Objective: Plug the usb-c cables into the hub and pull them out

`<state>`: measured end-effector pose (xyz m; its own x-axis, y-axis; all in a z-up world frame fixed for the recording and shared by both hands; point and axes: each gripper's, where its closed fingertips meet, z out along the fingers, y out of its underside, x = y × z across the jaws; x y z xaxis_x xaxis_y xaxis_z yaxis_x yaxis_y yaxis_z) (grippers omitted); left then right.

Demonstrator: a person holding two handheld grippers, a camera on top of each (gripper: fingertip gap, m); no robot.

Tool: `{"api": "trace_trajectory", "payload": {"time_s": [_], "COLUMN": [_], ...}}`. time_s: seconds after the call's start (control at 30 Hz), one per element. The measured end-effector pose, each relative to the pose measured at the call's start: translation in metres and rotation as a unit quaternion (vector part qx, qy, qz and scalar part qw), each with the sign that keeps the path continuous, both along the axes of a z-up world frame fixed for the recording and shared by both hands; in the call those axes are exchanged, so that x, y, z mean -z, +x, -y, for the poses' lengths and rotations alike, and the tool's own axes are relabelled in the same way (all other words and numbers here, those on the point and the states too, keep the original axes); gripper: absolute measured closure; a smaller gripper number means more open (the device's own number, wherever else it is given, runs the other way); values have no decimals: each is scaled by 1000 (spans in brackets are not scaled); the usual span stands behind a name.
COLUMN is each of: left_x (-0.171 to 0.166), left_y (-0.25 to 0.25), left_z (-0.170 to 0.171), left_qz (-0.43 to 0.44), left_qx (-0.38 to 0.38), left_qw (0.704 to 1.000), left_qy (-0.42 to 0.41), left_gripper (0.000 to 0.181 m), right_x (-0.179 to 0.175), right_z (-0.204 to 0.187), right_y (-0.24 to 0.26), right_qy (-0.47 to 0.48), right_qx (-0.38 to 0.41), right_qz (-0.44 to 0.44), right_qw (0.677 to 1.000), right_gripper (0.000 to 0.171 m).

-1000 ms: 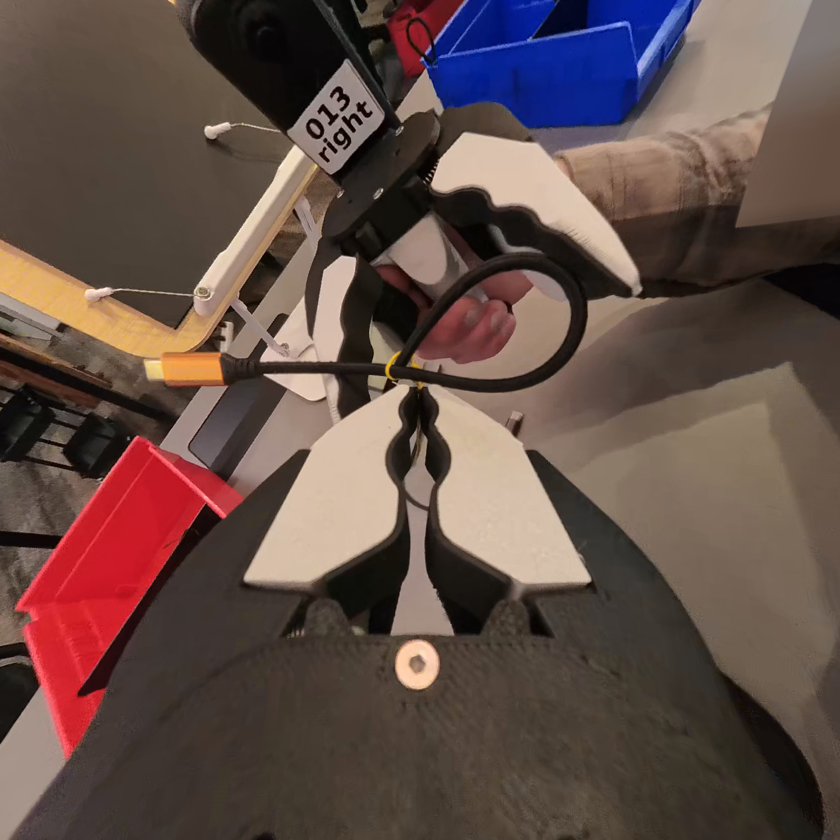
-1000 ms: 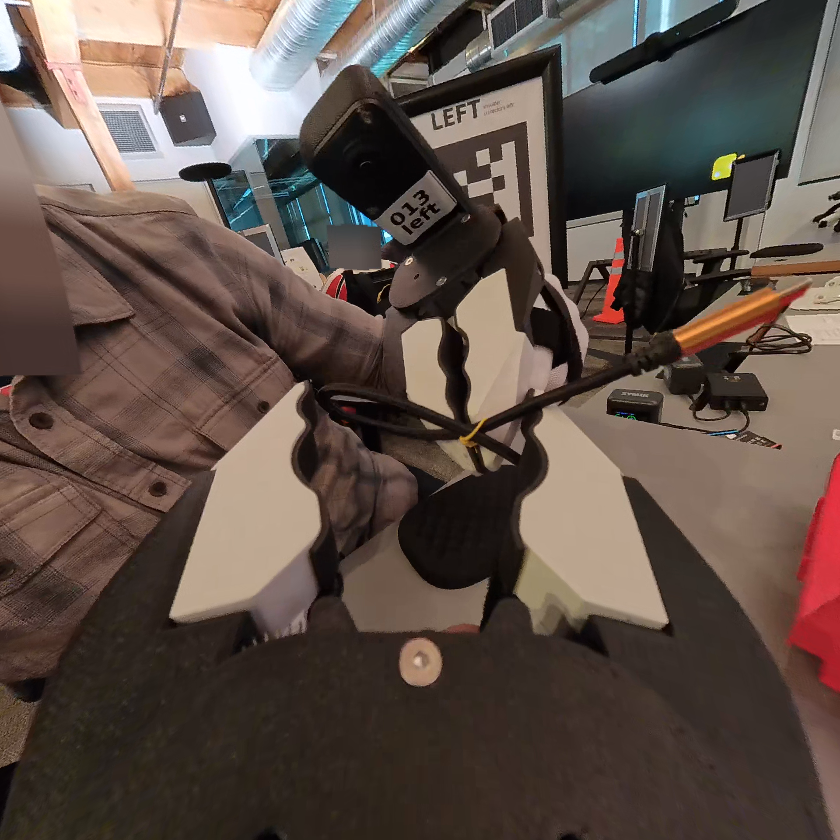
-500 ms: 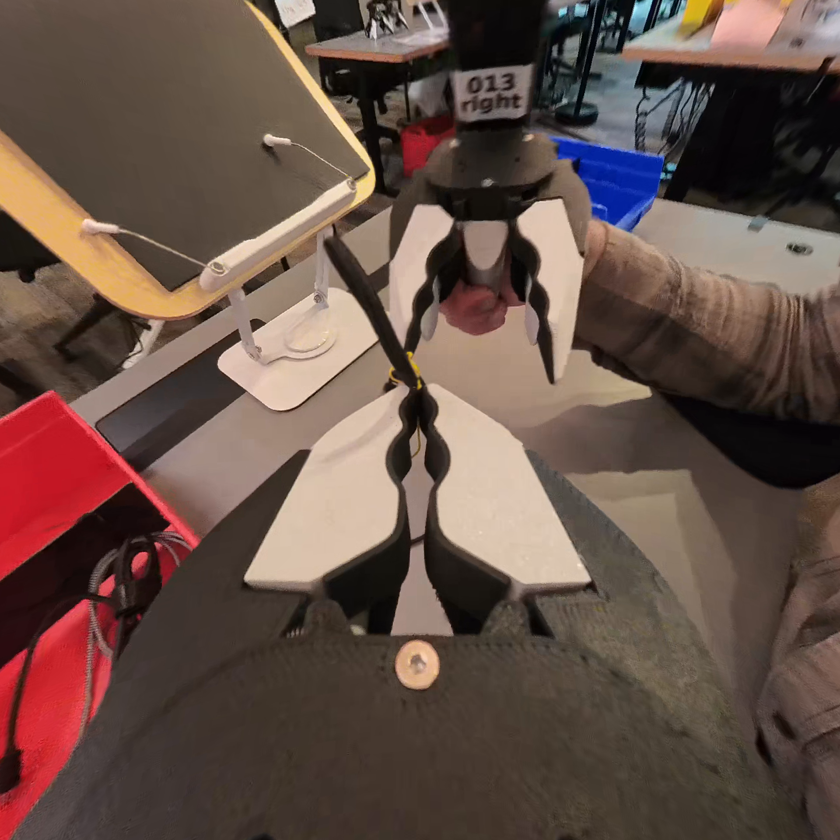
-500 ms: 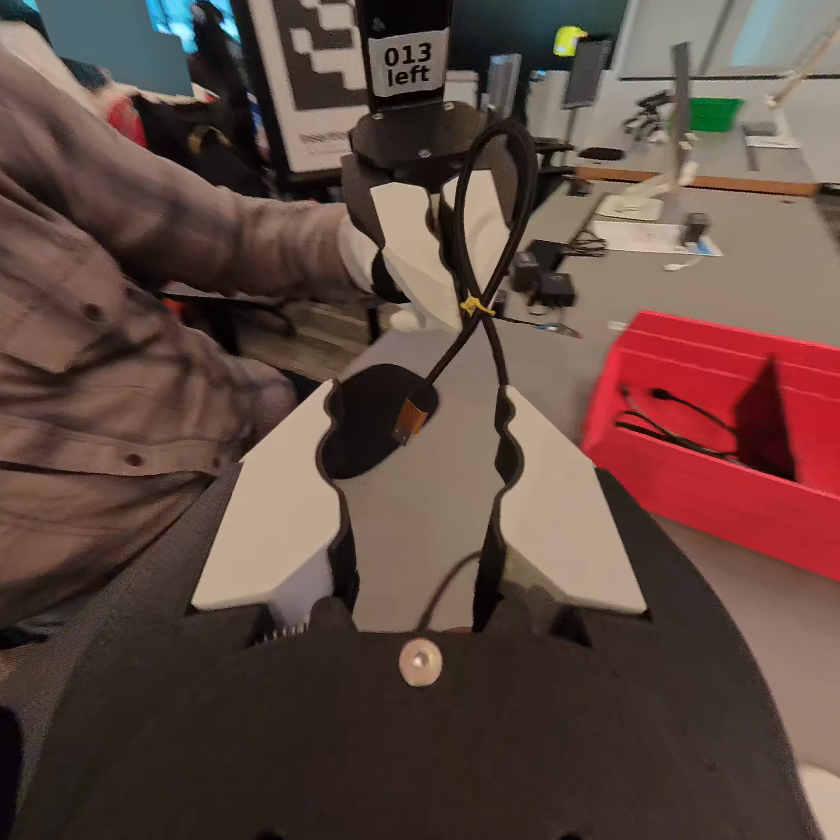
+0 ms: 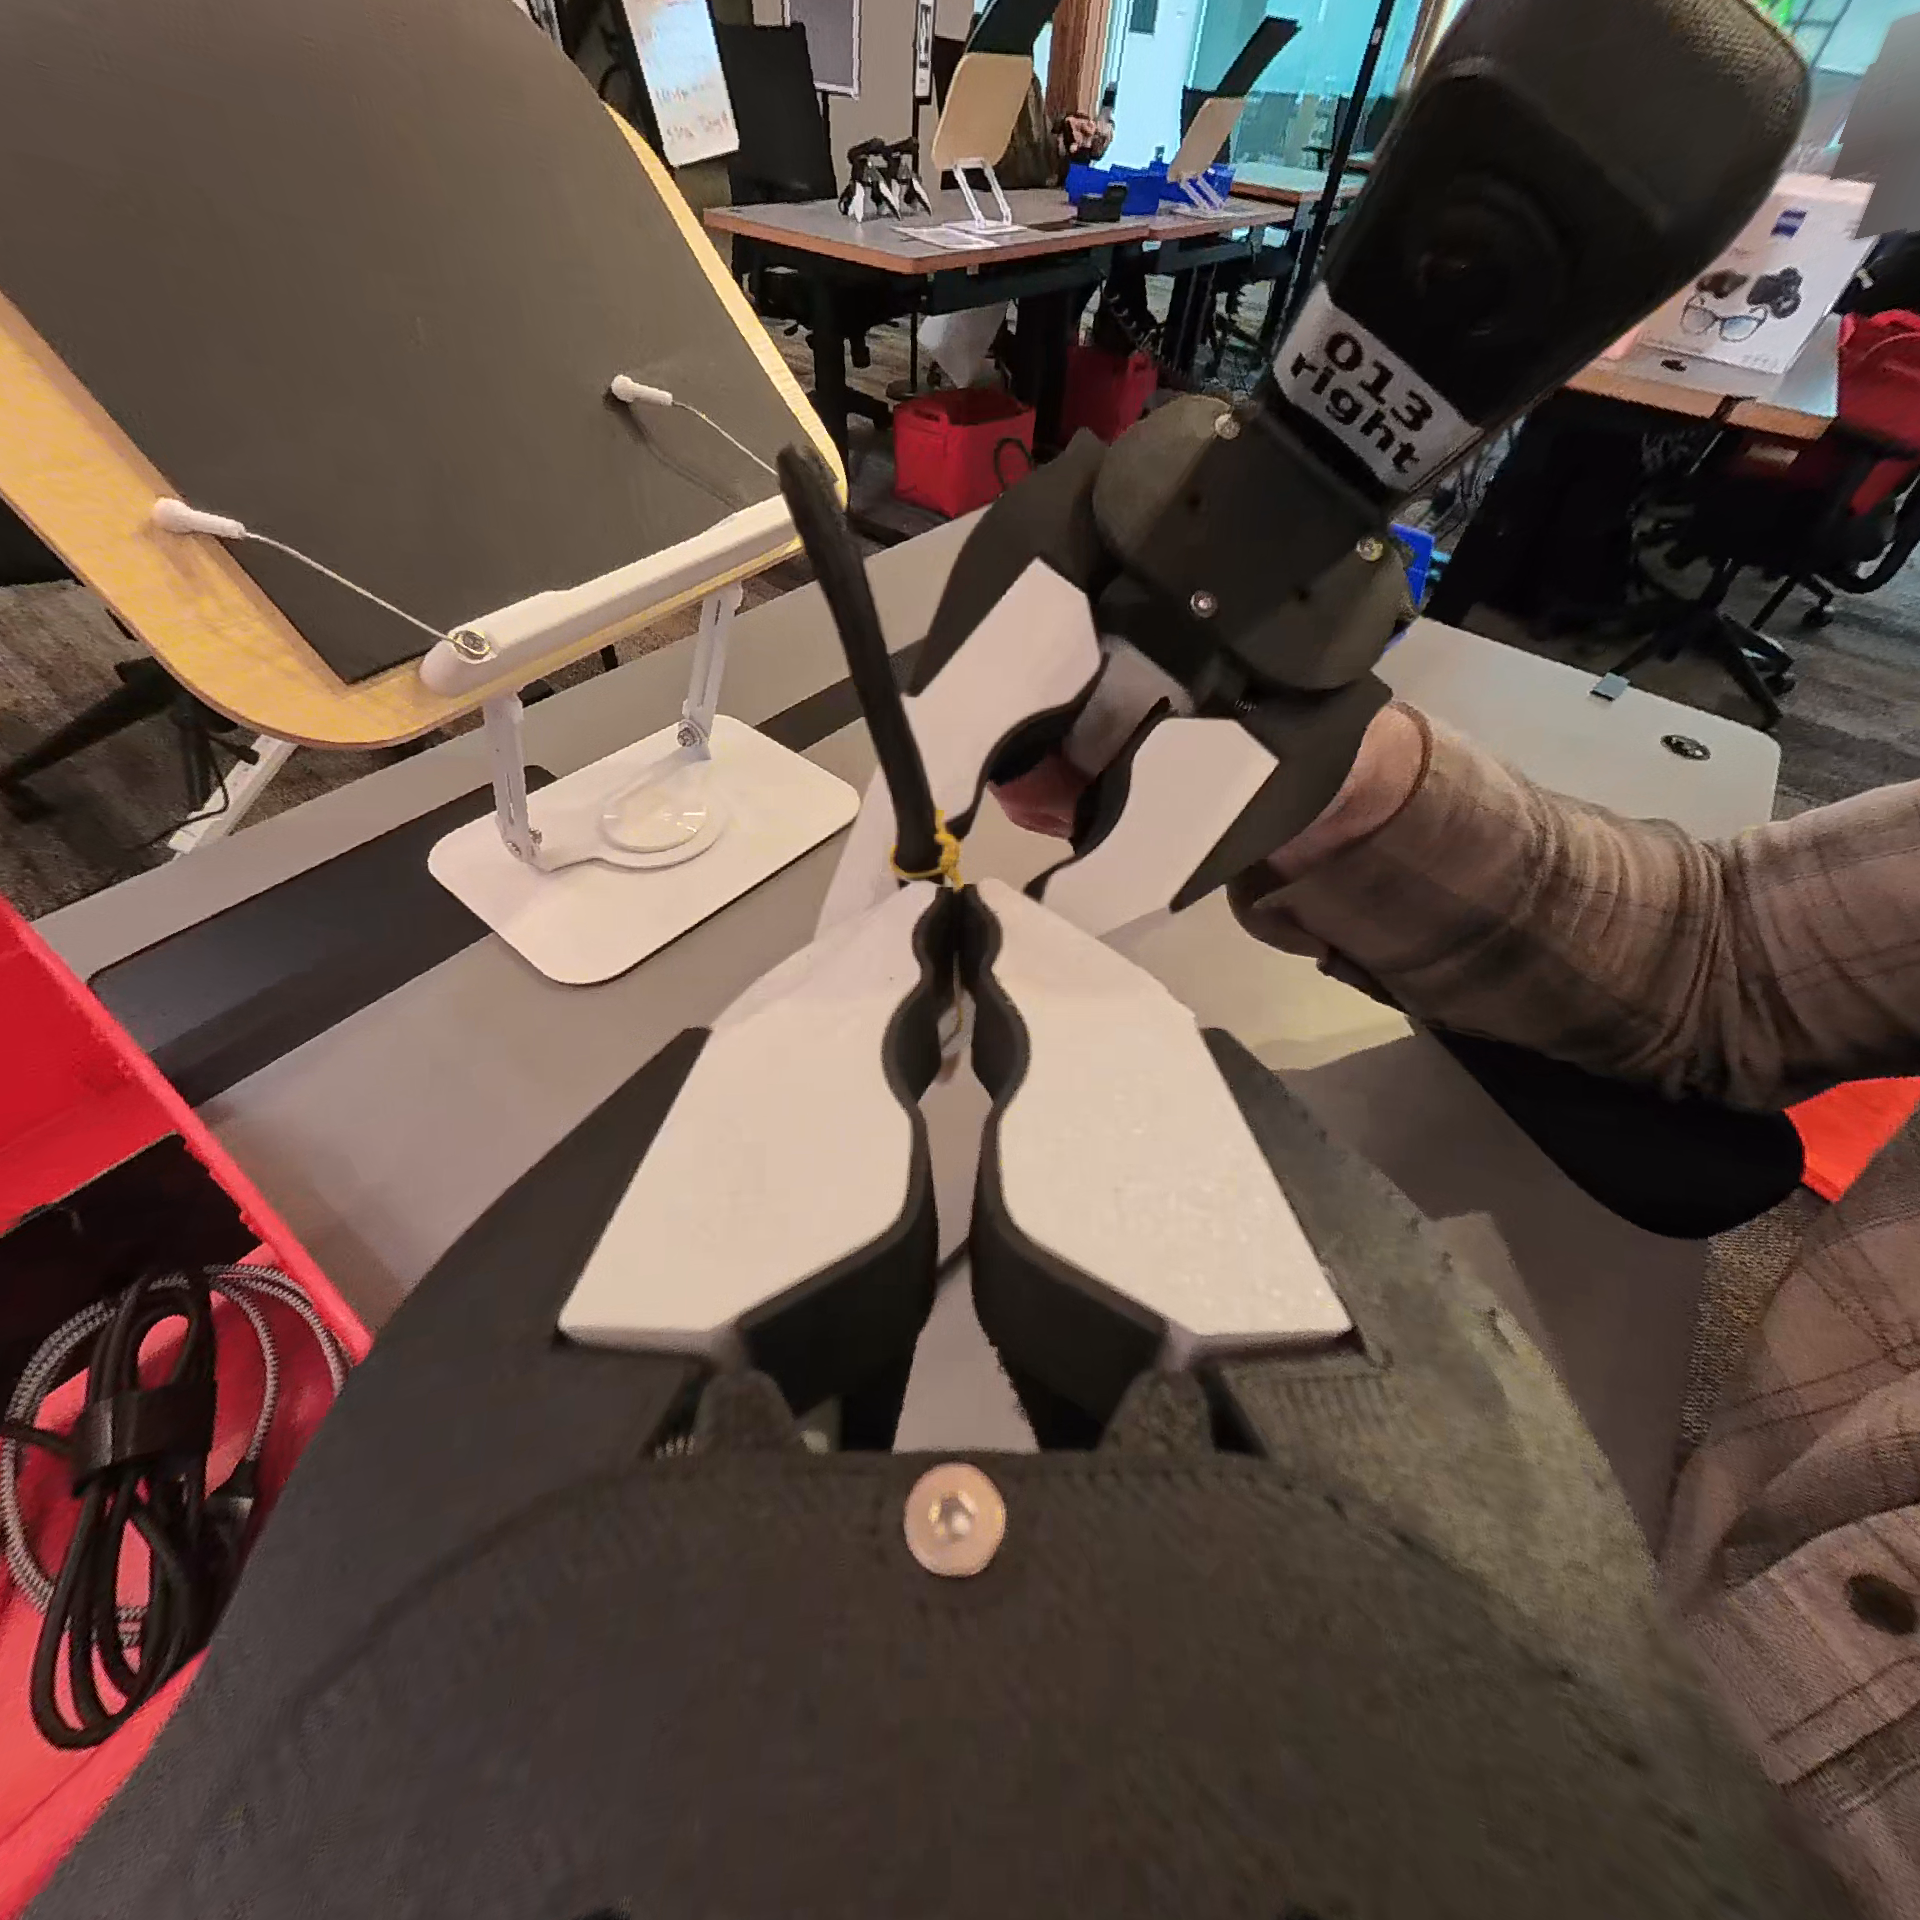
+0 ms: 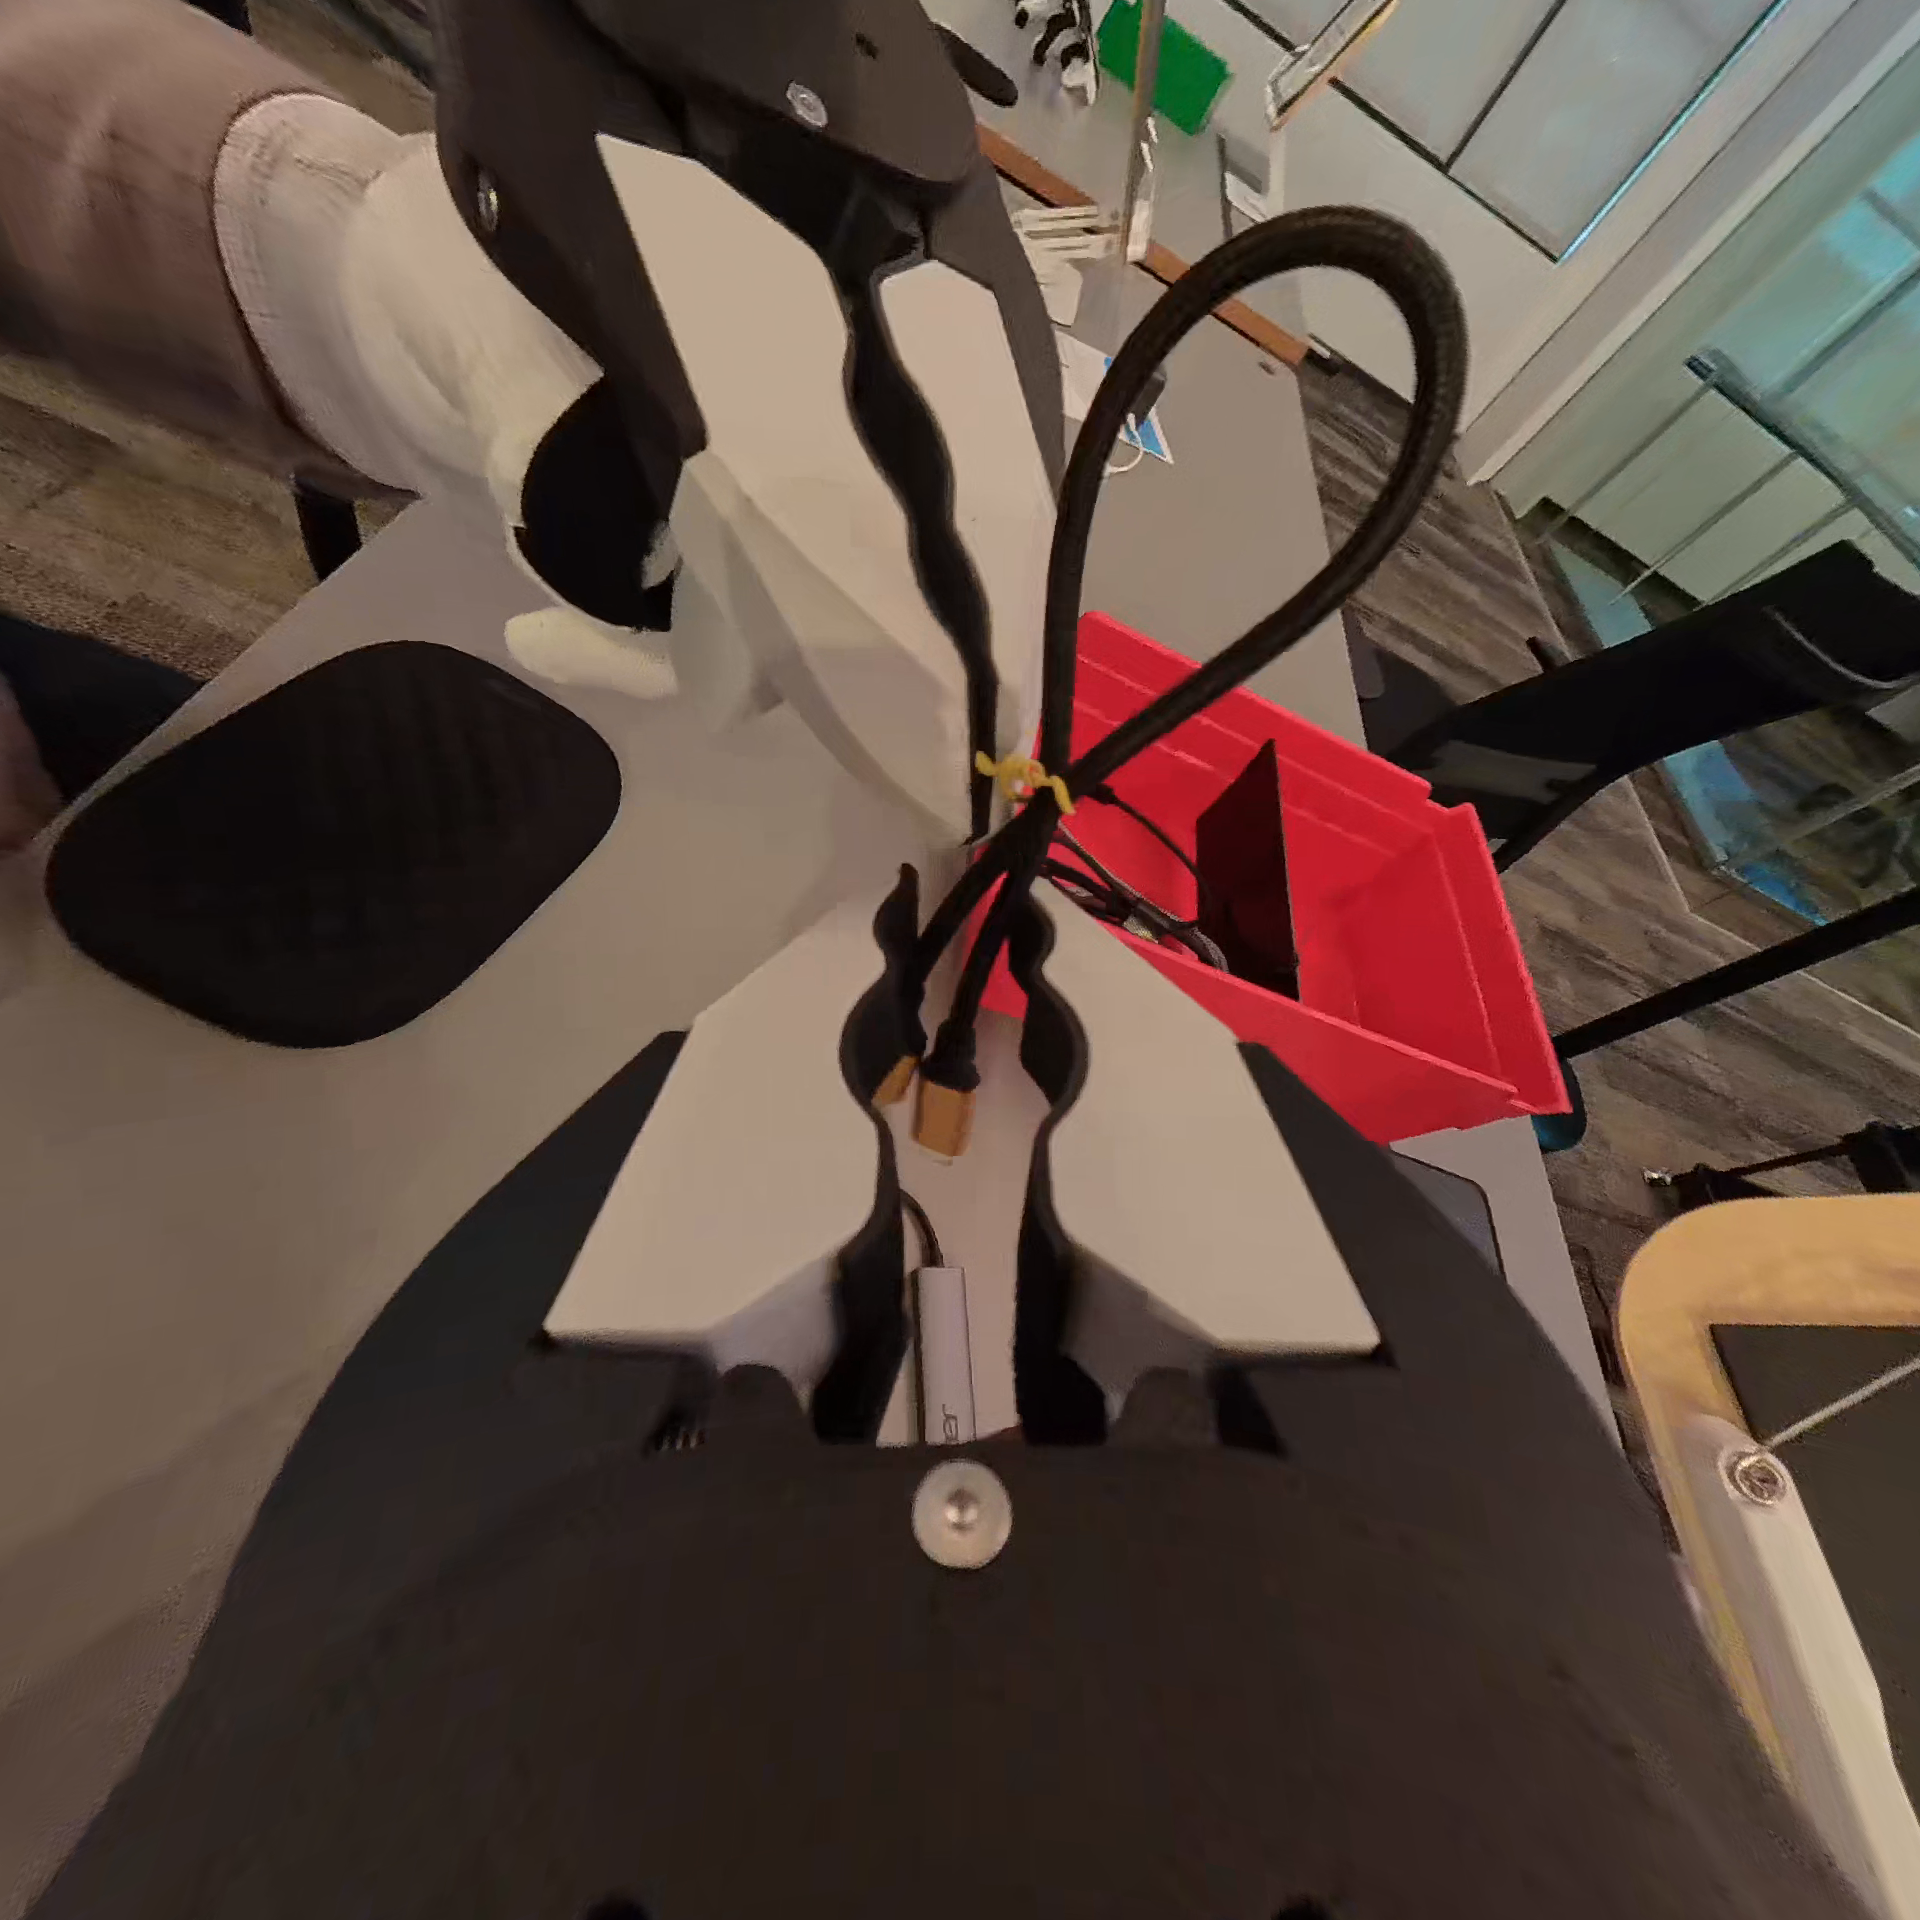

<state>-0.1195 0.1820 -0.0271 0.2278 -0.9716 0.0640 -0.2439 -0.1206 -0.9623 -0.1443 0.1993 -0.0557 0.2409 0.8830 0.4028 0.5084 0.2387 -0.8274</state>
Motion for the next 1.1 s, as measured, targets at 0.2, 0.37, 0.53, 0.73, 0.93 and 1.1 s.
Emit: {"api": "trace_trajectory", "payload": {"time_s": [0.2,0.37,0.53,0.73,0.93,1.1], "left_x": [5,11,12,-5,56,79], "left_y": [-2,-5,-24,-34,-24,-28], "left_z": [-1,-5,-15,-6,-5,-12], "left_qz": [2,-27,-86,-224,-460,-511], "left_qx": [-5,-29,-93,-143,-43,-17], "left_qw": [1000,998,982,874,721,685], "left_qy": [-3,40,139,407,516,520], "left_gripper": [179,163,135,110,108,139], "right_x": [3,11,18,50,74,83], "right_z": [-1,5,12,23,46,53], "right_y": [8,8,9,12,10,13], "right_qy": [-39,-80,-158,-265,-317,-311], "right_qx": [3,-11,-38,-65,-108,-108], "right_qz": [0,8,-6,30,84,127], "right_qw": [999,997,987,962,938,935], "right_gripper": [171,171,171,171,171,171]}}
